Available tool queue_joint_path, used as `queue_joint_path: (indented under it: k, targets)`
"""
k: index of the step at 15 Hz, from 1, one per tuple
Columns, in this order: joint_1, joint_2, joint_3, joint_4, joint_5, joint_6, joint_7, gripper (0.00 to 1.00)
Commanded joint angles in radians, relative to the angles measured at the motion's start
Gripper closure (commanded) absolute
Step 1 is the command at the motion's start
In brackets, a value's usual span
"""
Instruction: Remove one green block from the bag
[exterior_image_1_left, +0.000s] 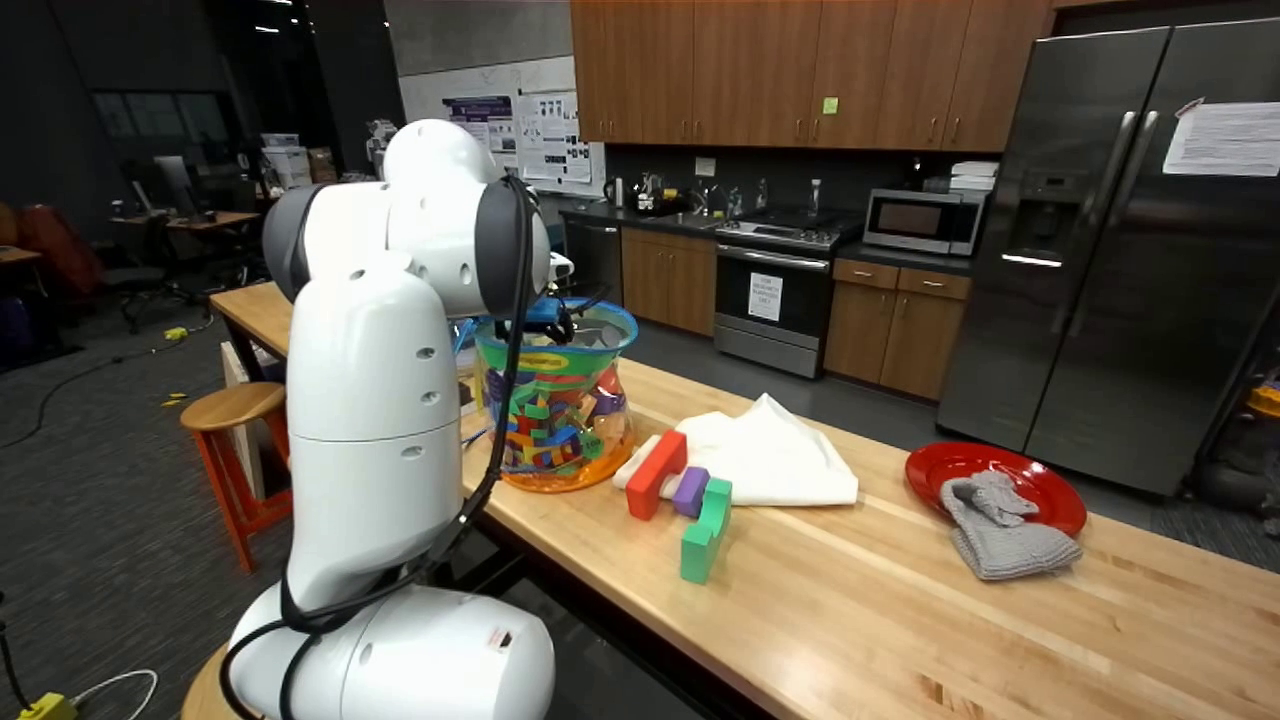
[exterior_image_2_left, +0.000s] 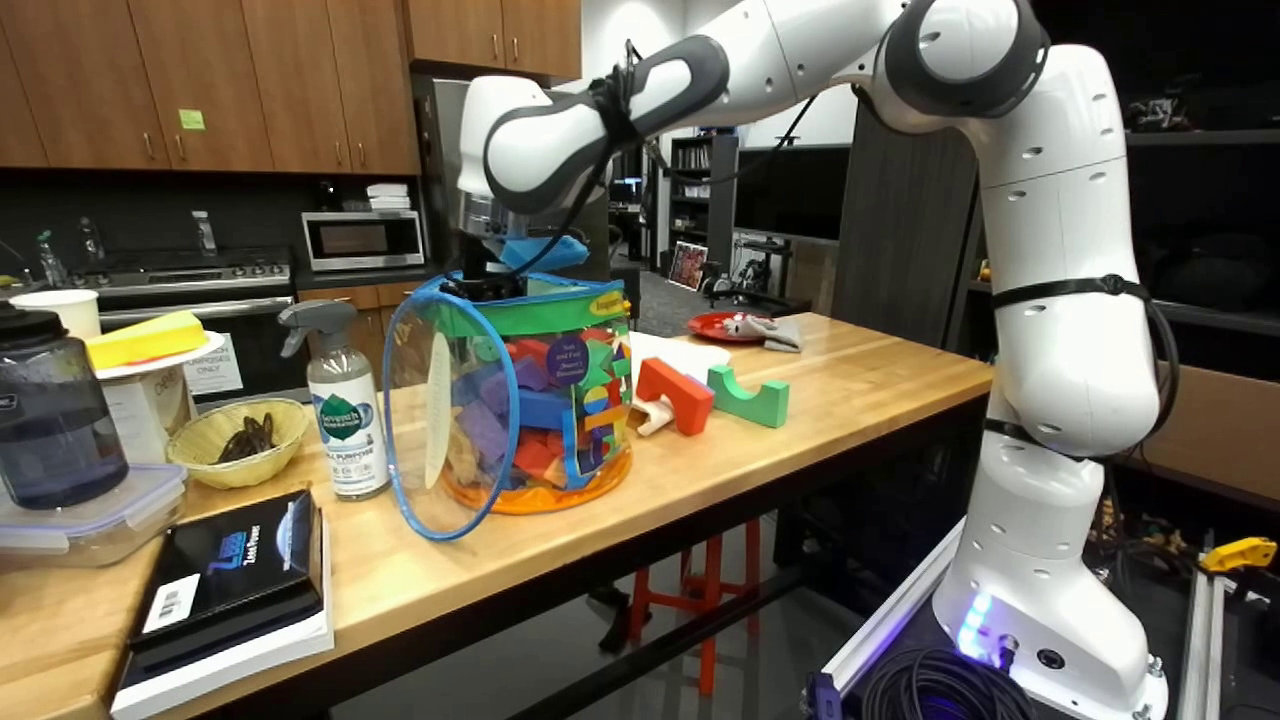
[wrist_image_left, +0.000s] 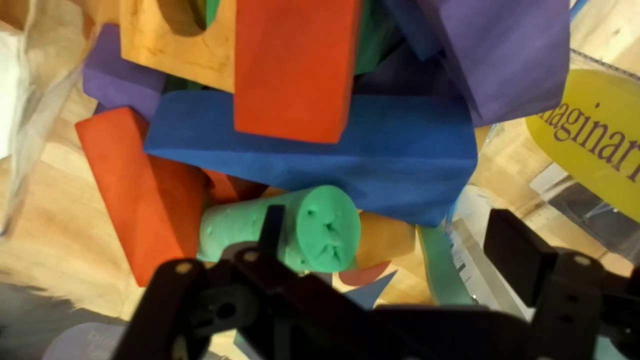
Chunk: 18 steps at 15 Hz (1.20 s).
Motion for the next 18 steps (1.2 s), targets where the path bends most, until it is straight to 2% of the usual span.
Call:
queue_joint_path:
  k: [1, 9, 18]
  targets:
    - [0.012, -0.022, -0.021, -0.047, -0.034, 0.015, 0.023, 0.0]
    - [0.011, -0.038, -0.038, -0.084, -0.083, 0.039, 0.051, 0.0]
    - [0.022, -0.033, -0.059, -0.103, -0.197, 0.108, 0.136, 0.0]
